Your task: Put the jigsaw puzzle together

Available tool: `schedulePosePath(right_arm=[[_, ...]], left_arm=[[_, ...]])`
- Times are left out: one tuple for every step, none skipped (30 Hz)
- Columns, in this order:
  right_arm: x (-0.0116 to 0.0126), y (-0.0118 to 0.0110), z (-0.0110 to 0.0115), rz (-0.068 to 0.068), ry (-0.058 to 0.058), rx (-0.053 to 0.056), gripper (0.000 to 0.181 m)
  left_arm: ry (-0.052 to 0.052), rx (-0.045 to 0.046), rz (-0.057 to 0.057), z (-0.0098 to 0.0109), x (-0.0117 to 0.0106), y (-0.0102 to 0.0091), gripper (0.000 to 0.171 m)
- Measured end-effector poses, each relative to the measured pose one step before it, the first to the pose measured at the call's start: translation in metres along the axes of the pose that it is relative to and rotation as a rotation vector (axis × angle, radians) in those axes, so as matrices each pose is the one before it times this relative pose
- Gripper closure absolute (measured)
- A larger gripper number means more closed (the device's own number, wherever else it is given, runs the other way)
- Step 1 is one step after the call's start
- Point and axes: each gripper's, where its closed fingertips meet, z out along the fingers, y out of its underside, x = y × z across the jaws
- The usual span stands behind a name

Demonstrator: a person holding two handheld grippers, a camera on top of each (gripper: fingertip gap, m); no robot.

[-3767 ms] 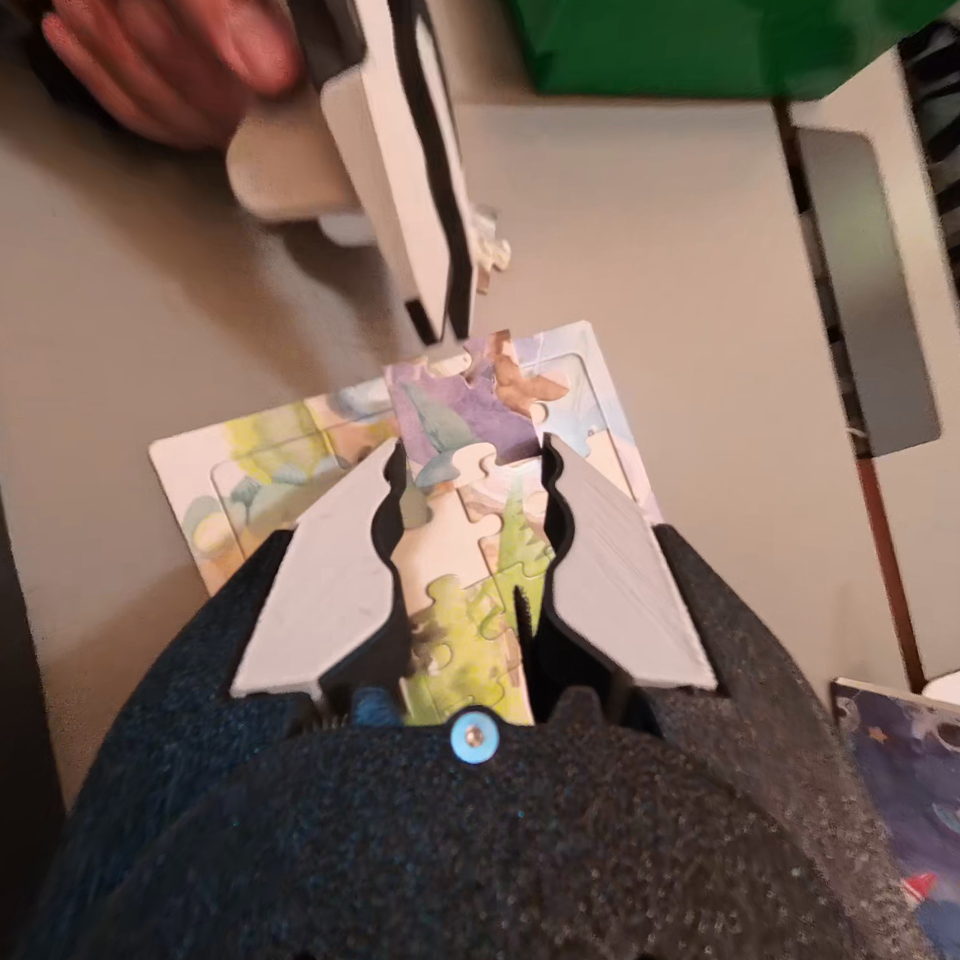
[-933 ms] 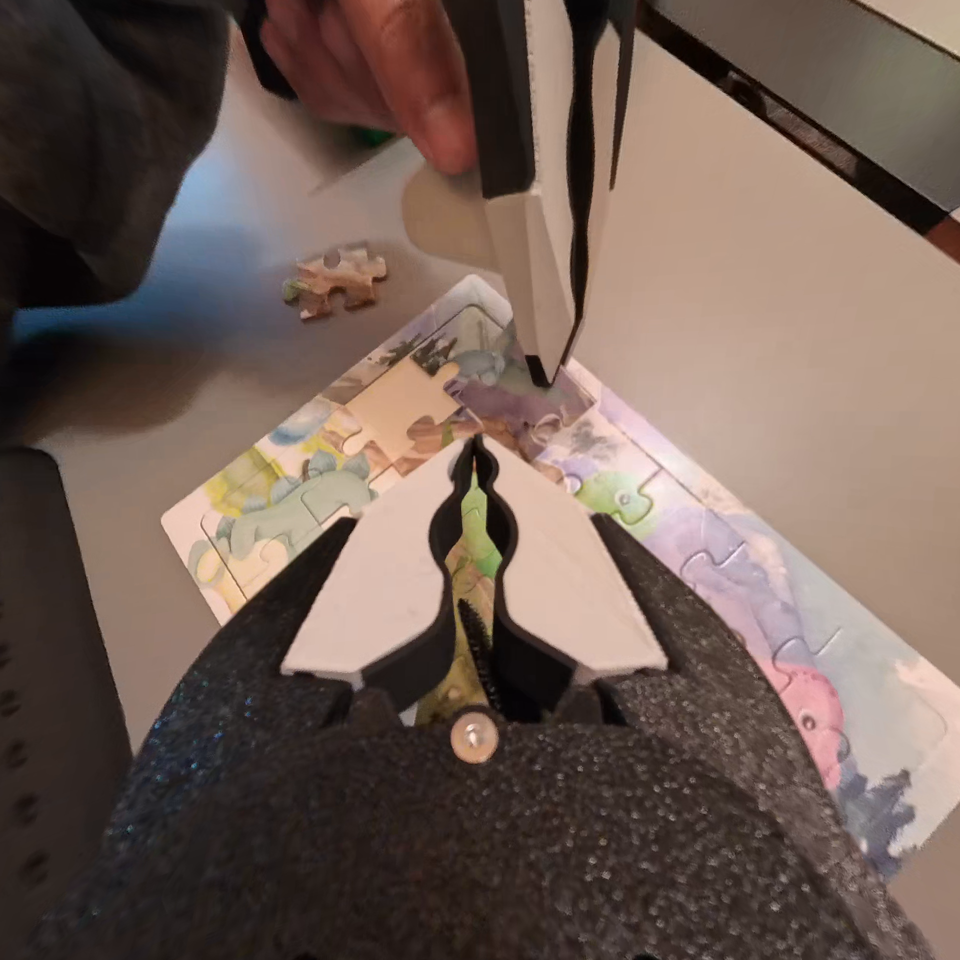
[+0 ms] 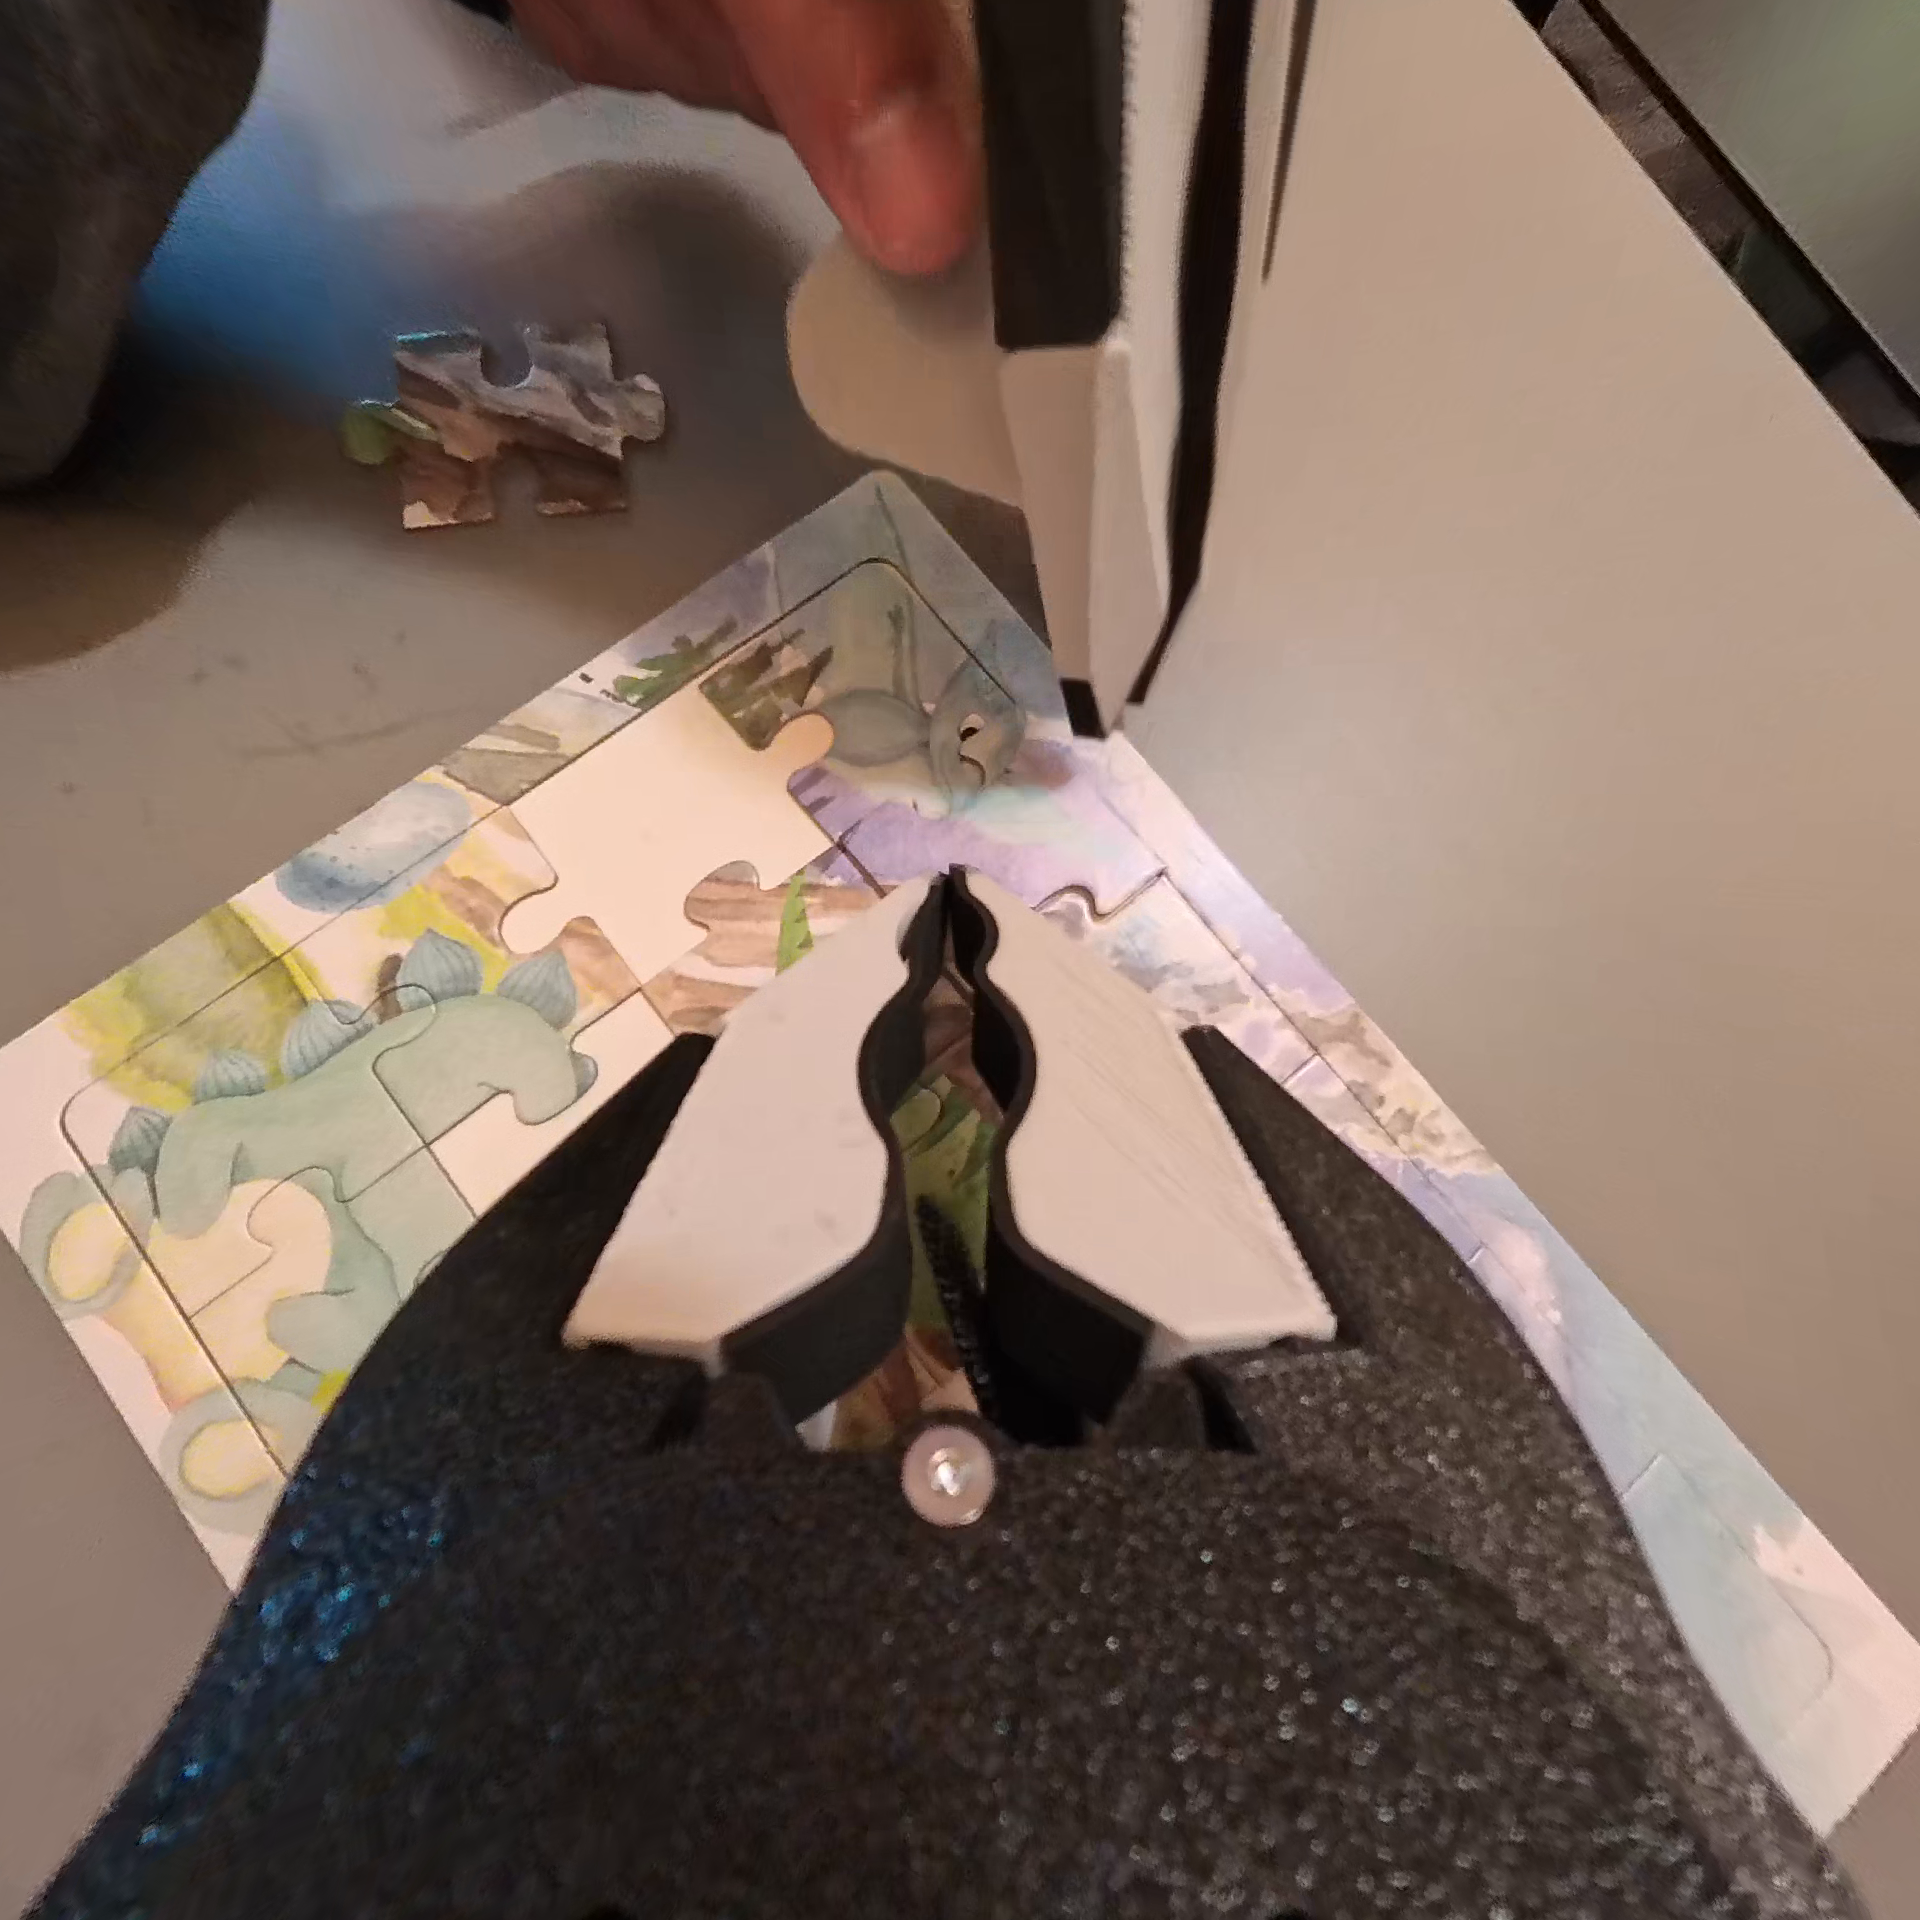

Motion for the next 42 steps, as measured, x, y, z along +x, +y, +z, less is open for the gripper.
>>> schedulePosePath(right_arm=[[-0.00014, 0.00003, -0.00001, 0.003, -0.0052, 0.0026, 0.181], [0.00006, 0.00008, 0.00004, 0.002, -0.0036, 0.0029, 0.181], [0.00004, 0.00003, -0.00003, -0.0015, -0.0015, 0.0023, 0.181], [0.00008, 0.00002, 0.00006, -0.0016, 0.0003, 0.003, 0.181], [-0.00007, -0.00008, 0.00006, 0.0009, 0.0013, 0.0023, 0.181], [-0.00001, -0.00008, -0.00003, 0.0002, 0.0018, 0.0014, 0.181], [0.00001, 0.00017, -0.00011, -0.0029, 0.0021, 0.001, 0.181], [0.0, 0.0001, -0.00022, -0.0025, 0.0025, -0.0007, 0.181], [-0.0002, 0.00025, -0.00018, 0.0042, 0.0008, -0.0011, 0.181], [-0.00035, 0.00091, 0.0004, 0.0074, -0.0004, -0.0046, 0.181], [0.00004, -0.00019, -0.00012, 0.0079, 0.0024, 0.0049, 0.181], [0.00004, 0.00005, -0.00001, 0.0092, 0.0025, 0.0039, 0.181], [0.00003, 0.00011, -0.00002, 0.0067, 0.0016, 0.003, 0.181], [0.00012, 0.00009, 0.00018, 0.0033, -0.0001, 0.0003, 0.181], [0.00013, 0.00008, 0.00009, 0.0077, -0.0032, -0.0023, 0.181], [0.00005, 0.00016, -0.00002, 0.0155, -0.0053, -0.0022, 0.181], [-0.00006, 0.00014, 0.00005, 0.0164, -0.0068, 0.0007, 0.181], [0.00008, 0.00017, 0.0, 0.012, -0.0081, 0.0045, 0.181], [0.00007, 0.00026, 0.00002, 0.0143, -0.0105, 0.0059, 0.181], [-0.00002, 0.00011, -0.00012, 0.0196, -0.0109, 0.0023, 0.181], [-0.00001, -0.0001, -0.00001, 0.0134, -0.0071, 0.0003, 0.181], [0.00007, -0.00009, -0.00002, 0.0056, -0.0028, -0.0001, 0.181], [-0.00004, 0.0, -0.00002, 0.001, -0.0008, 0.0, 0.181], [0.00007, -0.00002, -0.00005, -0.0011, 0.0006, 0.0013, 0.181], [0.00008, -0.00009, 0.00003, 0.0, 0.0011, 0.001, 0.181], [-0.00002, -0.00003, -0.00014, 0.0002, 0.0015, -0.0012, 0.181], [0.00007, -0.00012, -0.00002, 0.0004, 0.0027, -0.0016, 0.181], [0.00004, -0.00012, 0.00004, -0.0013, 0.0032, 0.0, 0.181], [0.00015, -0.00007, -0.00026, -0.003, 0.0054, 0.0001, 0.181], [0.00091, -0.00002, -0.00083, -0.007, 0.0114, -0.0002, 0.181], [0.00051, -0.00082, -0.00193, -0.0152, 0.0108, 0.0075, 0.181], [0.00029, -0.00166, -0.00304, -0.0114, 0.0075, 0.0136, 0.181], [0.00019, -0.00208, -0.0035, 0.0012, 0.004, 0.0158, 0.181], [0.0004, -0.00249, -0.00333, 0.012, 0.003, 0.0174, 0.181], [0.00004, -0.00231, -0.00202, 0.0136, -0.0008, 0.0141, 0.181], [0.00063, -0.00103, -0.00044, 0.0096, 0.0036, 0.0038, 0.181], [0.00048, 0.00023, 0.0014, 0.004, 0.0053, -0.0084, 0.181], [-0.00068, 0.0011, 0.0027, -0.0032, 0.0016, -0.0149, 0.181], [-0.00047, 0.00188, 0.00343, -0.0089, 0.0066, -0.0202, 0.181], [-0.00024, 0.00269, 0.00318, -0.0138, 0.0105, -0.0244, 0.181], [-0.00003, 0.00234, 0.00203, -0.0164, 0.0112, -0.0197, 0.181], [-0.00142, 0.00099, 0.00046, -0.0135, 0.002, -0.0066, 0.181]], left_arm=[[-0.0247, 0.00725, 0.0256, -0.00266, -0.00037, 0.00185, 0.16], [-0.0177, 0.01051, 0.0323, -0.00169, 0.00181, 0.00184, 0.162], [-0.009, 0.00625, 0.0363, -0.00054, 0.00411, 0.00244, 0.167], [-0.0082, 0.00773, 0.035, 0.00066, 0.0046, 0.00189, 0.17], [-0.0083, 0.0056, 0.0334, 0.00176, 0.00457, 0.00148, 0.171], [-0.0154, 0.00027, 0.0233, 0.00276, 0.0028, 0.00175, 0.171], [-0.0241, -0.00785, 0.0117, 0.00354, 0.00003, 0.00233, 0.171], [-0.0301, -0.00425, 0.0063, 0.0033, -0.00159, 0.0013, 0.171], [-0.011, 0.01472, 0.0009, 0.00114, 0.0007, -0.00166, 0.171], [-0.0061, 0.00126, -0.0015, 0.00091, 0.00072, 0.0002, 0.171], [-0.0119, 0.00508, 0.0041, 0.00007, -0.00029, -0.00049, 0.171], [-0.0086, 0.00035, 0.003, 0.00008, -0.00017, 0.00033, 0.171], [-0.0066, 0.00263, 0.004, 0.00017, 0.00003, 0.00009, 0.171], [-0.0048, 0.00351, 0.0048, -0.00002, -0.00026, -0.00011, 0.171], [-0.0039, 0.00464, 0.0039, 0.00013, -0.00009, -0.00021, 0.171], [-0.0021, 0.00796, 0.0025, 0.00013, -0.00012, -0.00018, 0.171], [-0.0018, 0.00891, -0.0023, -0.00044, -0.00041, -0.00009, 0.171], [-0.0175, 0.0131, -0.0082, -0.0013, -0.0031, -0.00026, 0.171], [-0.0352, 0.01867, -0.0147, -0.00265, -0.00675, 0.0, 0.171], [-0.021, 0.01655, -0.0256, -0.0035, -0.00559, 0.00087, 0.171], [-0.0082, 0.01525, -0.0251, -0.00381, -0.00351, 0.00122, 0.171], [-0.0114, 0.01927, -0.0108, -0.0039, -0.00262, 0.00056, 0.171], [-0.0094, 0.02297, 0.0012, -0.00344, -0.00095, -0.00033, 0.171], [0.0022, 0.01687, 0.0049, -0.00248, 0.0019, -0.00009, 0.171], [-0.0026, 0.01324, 0.0076, -0.00154, 0.00174, -0.00002, 0.171], [-0.0063, 0.00809, 0.0084, -0.00051, 0.00121, 0.00032, 0.171], [-0.0023, 0.00257, 0.0116, 0.00034, 0.00184, 0.00085, 0.171], [-0.0083, 0.00875, 0.0145, 0.00061, 0.00081, -0.00006, 0.171], [-0.003, 0.00732, 0.0053, 0.00109, 0.00107, -0.0001, 0.171], [0.0107, -0.00095, -0.0008, 0.00142, 0.00275, 0.0008, 0.171], [0.0088, -0.006, 0.0037, 0.00155, 0.0025, 0.00156, 0.171], [-0.0034, -0.0086, 0.0087, 0.00123, 0.00056, 0.00179, 0.171], [-0.0115, -0.00232, 0.0098, 0.00061, -0.00064, 0.00067, 0.171], [0.0003, -0.00056, 0.0049, 0.00014, 0.0008, 0.00031, 0.171], [0.014, -0.00211, -0.0005, 0.00041, 0.00274, 0.00046, 0.171], [0.0076, 0.00587, 0.0016, 0.00033, 0.00194, -0.00093, 0.171], [-0.0007, 0.00862, 0.0035, 0.00053, 0.00074, -0.00159, 0.171], [-0.0007, 0.00173, 0.0018, 0.00084, 0.00078, -0.00087, 0.171], [-0.0079, 0.00155, 0.0039, 0.00082, -0.00037, -0.00085, 0.171], [-0.0088, 0.00313, 0.0053, 0.00091, -0.00039, -0.00101, 0.171], [-0.0061, 0.0028, 0.0027, 0.00103, -0.00001, -0.00073, 0.171], [0.0019, -0.00186, 0.0003, 0.00135, 0.00123, -0.00002, 0.171]])
